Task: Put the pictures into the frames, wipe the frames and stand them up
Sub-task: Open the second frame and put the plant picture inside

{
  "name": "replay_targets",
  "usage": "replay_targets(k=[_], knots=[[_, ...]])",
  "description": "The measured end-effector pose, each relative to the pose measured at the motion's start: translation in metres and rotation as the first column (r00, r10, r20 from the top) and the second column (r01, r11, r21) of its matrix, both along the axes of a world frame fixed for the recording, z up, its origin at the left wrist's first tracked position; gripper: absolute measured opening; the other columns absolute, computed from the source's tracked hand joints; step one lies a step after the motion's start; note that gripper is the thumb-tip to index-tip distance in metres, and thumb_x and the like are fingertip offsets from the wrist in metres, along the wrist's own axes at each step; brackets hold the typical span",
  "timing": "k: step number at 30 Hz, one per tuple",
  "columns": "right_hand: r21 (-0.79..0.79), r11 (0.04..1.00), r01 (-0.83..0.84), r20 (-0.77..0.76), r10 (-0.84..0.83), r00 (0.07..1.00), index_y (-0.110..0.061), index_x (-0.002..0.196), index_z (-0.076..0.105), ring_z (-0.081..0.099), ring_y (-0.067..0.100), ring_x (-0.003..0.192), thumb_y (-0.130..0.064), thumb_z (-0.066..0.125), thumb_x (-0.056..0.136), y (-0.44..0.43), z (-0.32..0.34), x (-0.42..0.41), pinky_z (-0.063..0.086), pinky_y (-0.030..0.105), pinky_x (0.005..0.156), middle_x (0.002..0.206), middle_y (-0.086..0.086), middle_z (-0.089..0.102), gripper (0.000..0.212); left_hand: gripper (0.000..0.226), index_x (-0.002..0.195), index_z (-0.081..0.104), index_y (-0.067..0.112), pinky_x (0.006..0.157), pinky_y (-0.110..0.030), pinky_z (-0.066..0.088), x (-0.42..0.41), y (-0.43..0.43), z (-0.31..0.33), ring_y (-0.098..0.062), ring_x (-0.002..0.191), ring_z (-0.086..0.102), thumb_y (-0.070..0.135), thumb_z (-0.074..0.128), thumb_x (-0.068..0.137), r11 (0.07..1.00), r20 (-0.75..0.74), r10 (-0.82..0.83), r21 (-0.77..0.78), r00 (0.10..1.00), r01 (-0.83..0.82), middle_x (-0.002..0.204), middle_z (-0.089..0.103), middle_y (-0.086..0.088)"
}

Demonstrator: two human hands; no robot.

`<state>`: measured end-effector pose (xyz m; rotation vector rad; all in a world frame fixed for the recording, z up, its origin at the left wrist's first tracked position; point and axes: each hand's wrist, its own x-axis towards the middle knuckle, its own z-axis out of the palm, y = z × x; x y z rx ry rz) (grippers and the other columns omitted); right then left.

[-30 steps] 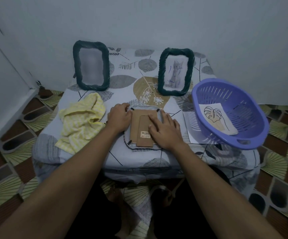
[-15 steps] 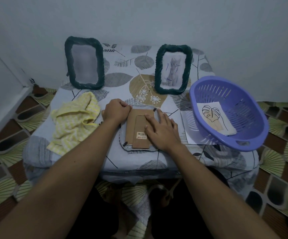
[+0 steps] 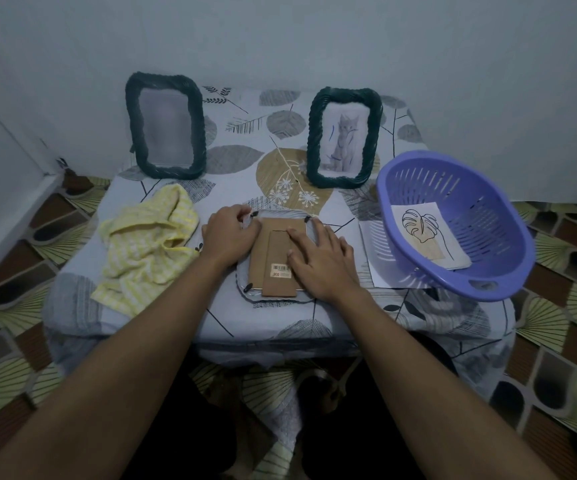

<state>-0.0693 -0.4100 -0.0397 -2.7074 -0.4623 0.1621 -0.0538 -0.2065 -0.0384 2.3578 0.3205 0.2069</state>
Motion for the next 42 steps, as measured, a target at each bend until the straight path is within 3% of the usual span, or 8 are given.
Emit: replay_targets(k=[4,7,9,20,24,26,34,42], knots=[[-0.003,1.0,0.007,-0.003,-0.007,1.0,-0.048,0.15,0.027,0.005,0.021,0.153,-0.054,0.031,0.099,0.0,0.001,0.0,0.001,0.048,0.121,0.167,-0.003,0.005,0.051,0.075,0.13,0.052,0.014,0.105,-0.051,0.038,-0.024,0.003,-0.005,-0.036,0.125,0.05,0.071,0.038,0.083,0.963,-0.032,-0.152,0.22,0.988,0.155,0.13,0.059,-0.011],[-0.003,1.0,0.008,-0.008,-0.008,1.0,-0.048,0.15,0.027,0.006,0.022,0.153,-0.054,0.031,0.099,0.001,0.002,-0.001,0.001,0.048,0.121,0.167,-0.002,0.005,0.052,0.1,0.155,0.023,0.015,0.119,-0.056,0.0,-0.038,0.001,-0.008,-0.034,0.152,0.01,0.082,0.026,0.081,0.937,-0.185,-0.152,0.287,0.971,0.201,0.163,0.025,-0.007],[-0.003,1.0,0.008,-0.01,-0.008,1.0,-0.048,0.15,0.028,0.008,0.023,0.152,-0.054,0.031,0.099,0.001,0.003,-0.002,0.002,0.048,0.121,0.167,-0.002,0.006,0.052,0.107,0.159,0.007,0.016,0.119,-0.056,-0.011,-0.043,0.0,-0.007,-0.031,0.153,-0.005,0.087,0.023,0.08,0.933,-0.244,-0.136,0.295,0.96,0.207,0.167,0.007,-0.005],[0.067,0.99,0.127,-0.051,-0.124,0.991,-0.045,0.146,0.039,0.028,0.028,0.142,-0.049,0.043,0.096,0.007,0.014,0.005,0.019,0.045,0.113,0.16,-0.001,0.028,0.05,0.108,0.16,0.005,0.018,0.122,-0.053,-0.007,-0.051,-0.006,-0.006,-0.026,0.154,-0.004,0.089,0.023,0.08,0.891,-0.236,-0.101,0.412,0.966,0.194,0.168,0.003,-0.002],[0.257,0.896,0.363,-0.076,-0.356,0.931,-0.028,0.143,0.05,0.045,0.034,0.129,-0.034,0.045,0.098,0.015,0.021,0.016,0.028,0.046,0.106,0.134,0.009,0.058,0.045,0.108,0.16,0.006,0.018,0.122,-0.052,-0.007,-0.053,-0.007,-0.007,-0.026,0.154,-0.004,0.09,0.023,0.08,0.89,-0.227,-0.093,0.419,0.97,0.183,0.168,0.003,-0.002],[0.334,0.82,0.465,-0.124,-0.451,0.884,-0.029,0.139,0.056,0.05,0.031,0.125,-0.034,0.048,0.097,0.018,0.02,0.022,0.027,0.042,0.106,0.128,0.005,0.064,0.043,0.108,0.16,0.007,0.018,0.122,-0.052,-0.007,-0.052,-0.007,-0.008,-0.026,0.154,-0.003,0.09,0.023,0.08,0.89,-0.221,-0.09,0.419,0.971,0.178,0.168,0.004,-0.002],[0.407,0.677,0.613,-0.18,-0.599,0.78,-0.037,0.114,0.072,0.06,0.014,0.112,-0.056,0.068,0.083,0.027,0.02,0.038,0.02,0.035,0.087,0.111,-0.014,0.073,0.037,0.11,0.16,0.007,0.019,0.122,-0.051,-0.006,-0.051,-0.006,-0.008,-0.024,0.154,-0.004,0.091,0.023,0.078,0.896,-0.217,-0.085,0.41,0.972,0.17,0.168,0.005,-0.001],[0.365,0.685,0.631,-0.209,-0.6,0.772,-0.034,0.104,0.076,0.059,0.015,0.109,-0.049,0.067,0.088,0.026,0.023,0.044,0.02,0.035,0.087,0.11,-0.011,0.073,0.024,0.109,0.159,0.01,0.018,0.122,-0.051,-0.006,-0.052,-0.006,-0.006,-0.025,0.154,-0.002,0.09,0.025,0.079,0.895,-0.207,-0.087,0.414,0.974,0.168,0.167,0.007,-0.002]])
